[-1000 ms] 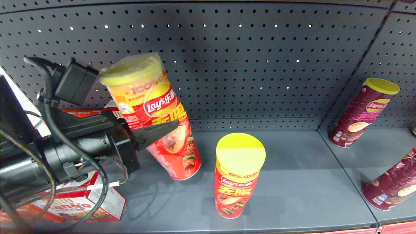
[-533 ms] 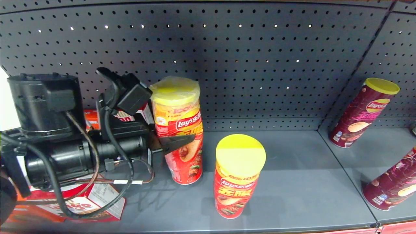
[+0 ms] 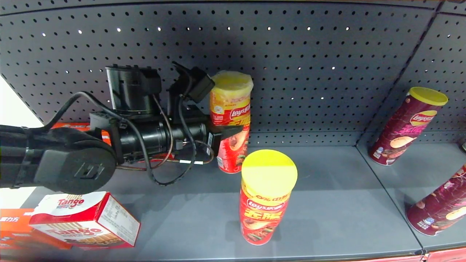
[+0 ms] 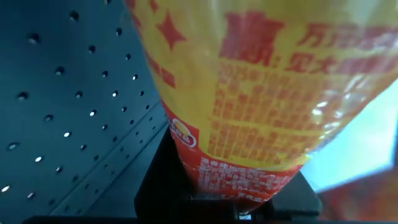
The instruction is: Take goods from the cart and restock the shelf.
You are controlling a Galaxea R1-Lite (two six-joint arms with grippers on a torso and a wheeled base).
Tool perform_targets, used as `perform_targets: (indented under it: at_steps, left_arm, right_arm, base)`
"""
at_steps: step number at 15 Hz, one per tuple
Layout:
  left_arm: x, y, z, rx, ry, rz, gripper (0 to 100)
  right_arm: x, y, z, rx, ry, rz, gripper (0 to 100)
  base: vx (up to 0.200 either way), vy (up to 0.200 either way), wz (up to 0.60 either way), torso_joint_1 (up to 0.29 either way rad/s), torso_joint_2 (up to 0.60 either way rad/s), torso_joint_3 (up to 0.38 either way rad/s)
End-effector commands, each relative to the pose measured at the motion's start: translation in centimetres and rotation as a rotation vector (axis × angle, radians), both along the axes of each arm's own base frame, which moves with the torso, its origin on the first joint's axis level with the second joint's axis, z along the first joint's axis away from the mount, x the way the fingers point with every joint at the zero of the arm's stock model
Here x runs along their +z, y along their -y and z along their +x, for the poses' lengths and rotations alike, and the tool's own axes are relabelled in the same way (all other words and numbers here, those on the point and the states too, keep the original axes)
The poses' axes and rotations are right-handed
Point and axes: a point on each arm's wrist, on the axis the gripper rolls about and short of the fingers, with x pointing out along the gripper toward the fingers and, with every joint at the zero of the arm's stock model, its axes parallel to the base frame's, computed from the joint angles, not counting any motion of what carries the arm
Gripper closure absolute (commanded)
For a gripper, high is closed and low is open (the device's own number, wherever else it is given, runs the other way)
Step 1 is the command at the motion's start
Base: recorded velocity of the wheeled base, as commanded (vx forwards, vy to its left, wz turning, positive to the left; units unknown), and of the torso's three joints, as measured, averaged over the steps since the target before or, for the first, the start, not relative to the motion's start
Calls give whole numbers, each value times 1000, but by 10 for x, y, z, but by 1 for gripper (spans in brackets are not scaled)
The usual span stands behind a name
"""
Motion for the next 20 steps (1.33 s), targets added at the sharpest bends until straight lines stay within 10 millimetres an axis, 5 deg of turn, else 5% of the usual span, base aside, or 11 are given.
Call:
perform_targets:
  at_steps: [1, 15, 16, 20]
  left_arm:
    - [-18, 8, 18, 6, -36, 20, 100]
    - [-52, 20, 35, -1, 1, 2, 100]
    - [-54, 19, 34, 1, -4, 4, 0]
    - [-45, 8, 20, 15, -5, 3, 0]
  right_arm:
    - [0, 0, 0, 0, -2, 0, 0]
    - [0, 0, 0, 0, -2, 0, 0]
    - [0, 0, 0, 0, -2, 0, 0]
    - [0, 0, 0, 0, -2, 0, 0]
  base:
    - [0, 0, 0, 0, 0, 0]
    - [0, 0, 0, 0, 0, 0]
    - [0, 0, 0, 0, 0, 0]
    - [0, 0, 0, 0, 0, 0]
